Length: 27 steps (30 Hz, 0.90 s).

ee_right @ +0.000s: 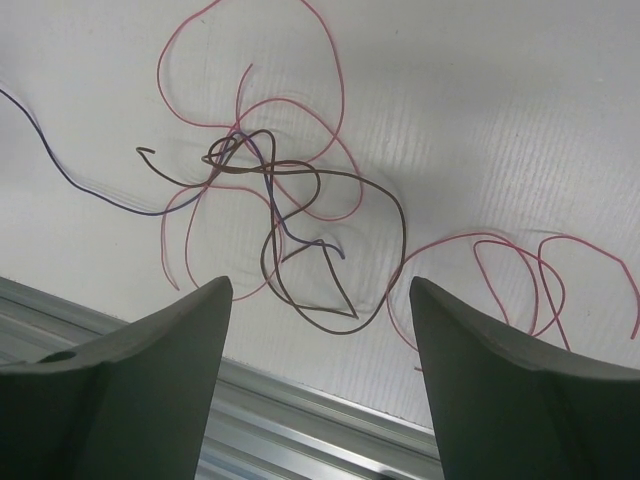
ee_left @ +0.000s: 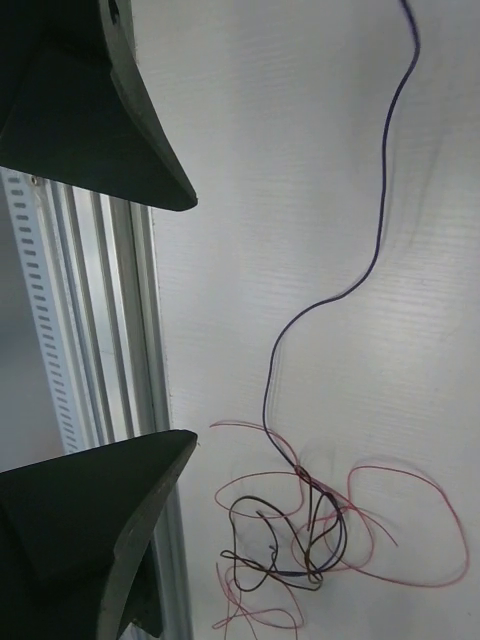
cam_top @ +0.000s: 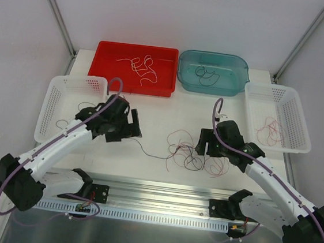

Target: Untangle the cables

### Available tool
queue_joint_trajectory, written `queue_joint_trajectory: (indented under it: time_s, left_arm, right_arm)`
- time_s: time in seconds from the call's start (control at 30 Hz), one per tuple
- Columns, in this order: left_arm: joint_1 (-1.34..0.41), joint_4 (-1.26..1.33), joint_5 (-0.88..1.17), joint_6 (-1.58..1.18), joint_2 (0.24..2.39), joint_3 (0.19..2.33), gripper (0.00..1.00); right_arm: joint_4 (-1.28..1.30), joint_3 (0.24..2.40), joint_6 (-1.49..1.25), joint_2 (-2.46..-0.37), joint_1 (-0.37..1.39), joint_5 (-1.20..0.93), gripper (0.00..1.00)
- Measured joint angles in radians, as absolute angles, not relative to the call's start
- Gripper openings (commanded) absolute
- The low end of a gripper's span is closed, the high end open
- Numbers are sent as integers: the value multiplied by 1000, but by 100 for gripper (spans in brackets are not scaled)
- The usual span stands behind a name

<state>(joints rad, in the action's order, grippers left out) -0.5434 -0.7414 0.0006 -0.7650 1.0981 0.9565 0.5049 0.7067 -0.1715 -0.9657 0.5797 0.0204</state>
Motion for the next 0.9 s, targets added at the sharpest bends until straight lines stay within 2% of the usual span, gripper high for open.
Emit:
queue_joint_trajectory:
  time_s: [0.3,0.53,0.9]
  left_arm:
    - [-816,-632,-92,-1050,1431,961,77]
    - [-883,-590,-92,-1219,1620,989,66]
    - [-891,-579,-111,-1441,1682,997,53]
  right_arm:
    - [496,693,-171,-966,607,42,82]
    - [487,653,-173,-964,626,49,82]
    - [472,639,-173,-955,633,56,82]
